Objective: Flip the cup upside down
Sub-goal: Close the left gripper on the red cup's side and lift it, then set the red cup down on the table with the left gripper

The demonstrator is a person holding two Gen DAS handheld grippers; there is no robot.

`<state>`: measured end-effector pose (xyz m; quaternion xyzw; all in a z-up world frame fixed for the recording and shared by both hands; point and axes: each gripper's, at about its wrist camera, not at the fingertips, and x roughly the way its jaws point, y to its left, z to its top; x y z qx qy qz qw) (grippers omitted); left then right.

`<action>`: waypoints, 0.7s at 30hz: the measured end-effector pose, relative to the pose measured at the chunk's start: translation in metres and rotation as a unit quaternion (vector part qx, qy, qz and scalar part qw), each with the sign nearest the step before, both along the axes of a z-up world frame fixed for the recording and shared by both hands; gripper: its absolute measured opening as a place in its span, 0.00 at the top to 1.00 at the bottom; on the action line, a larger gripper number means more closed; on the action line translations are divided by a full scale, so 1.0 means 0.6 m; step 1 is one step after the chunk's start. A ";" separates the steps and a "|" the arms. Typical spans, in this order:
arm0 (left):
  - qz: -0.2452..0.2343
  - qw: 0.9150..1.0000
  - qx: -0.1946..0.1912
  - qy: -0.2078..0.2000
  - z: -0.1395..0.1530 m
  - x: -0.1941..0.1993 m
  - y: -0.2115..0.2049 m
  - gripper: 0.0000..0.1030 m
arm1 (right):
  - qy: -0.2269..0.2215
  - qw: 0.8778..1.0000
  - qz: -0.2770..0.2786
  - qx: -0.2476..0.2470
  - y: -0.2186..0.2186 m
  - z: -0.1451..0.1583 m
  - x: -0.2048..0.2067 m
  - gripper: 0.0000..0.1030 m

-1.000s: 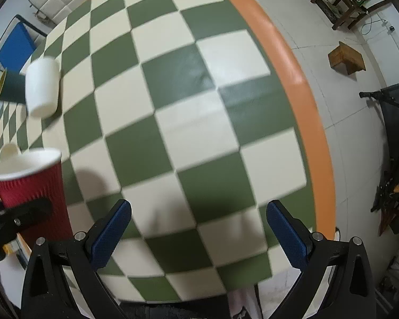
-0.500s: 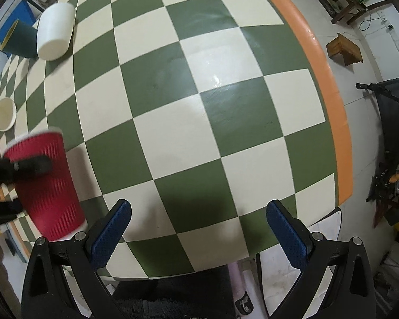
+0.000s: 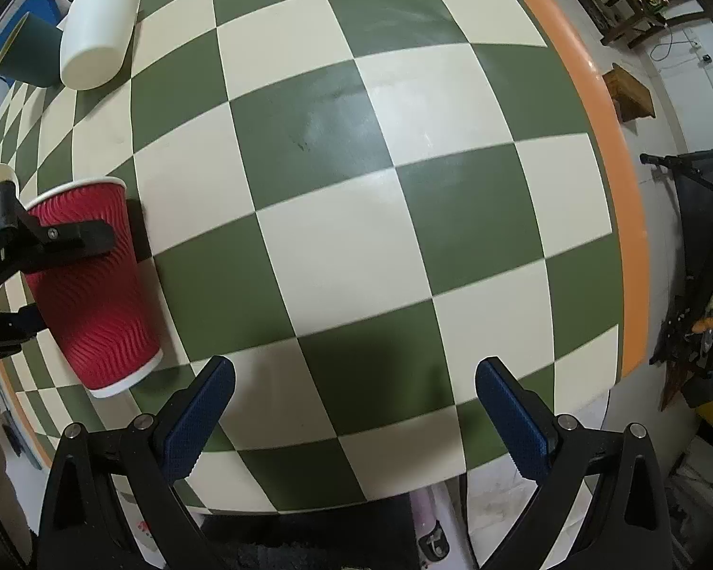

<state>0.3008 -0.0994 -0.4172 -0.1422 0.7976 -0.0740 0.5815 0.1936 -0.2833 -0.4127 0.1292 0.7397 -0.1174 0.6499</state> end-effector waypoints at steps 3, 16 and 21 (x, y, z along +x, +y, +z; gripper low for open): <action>-0.002 1.000 0.001 0.005 -0.004 -0.001 -0.002 0.21 | 0.001 1.000 0.001 0.001 0.000 0.000 0.003 0.00; -0.010 1.000 0.021 -0.003 -0.002 0.001 -0.013 0.20 | 0.002 1.000 0.007 0.002 -0.003 0.015 -0.003 0.00; -0.003 1.000 0.021 -0.009 -0.001 -0.001 -0.010 0.13 | 0.000 1.000 0.008 0.005 -0.013 0.023 0.002 0.00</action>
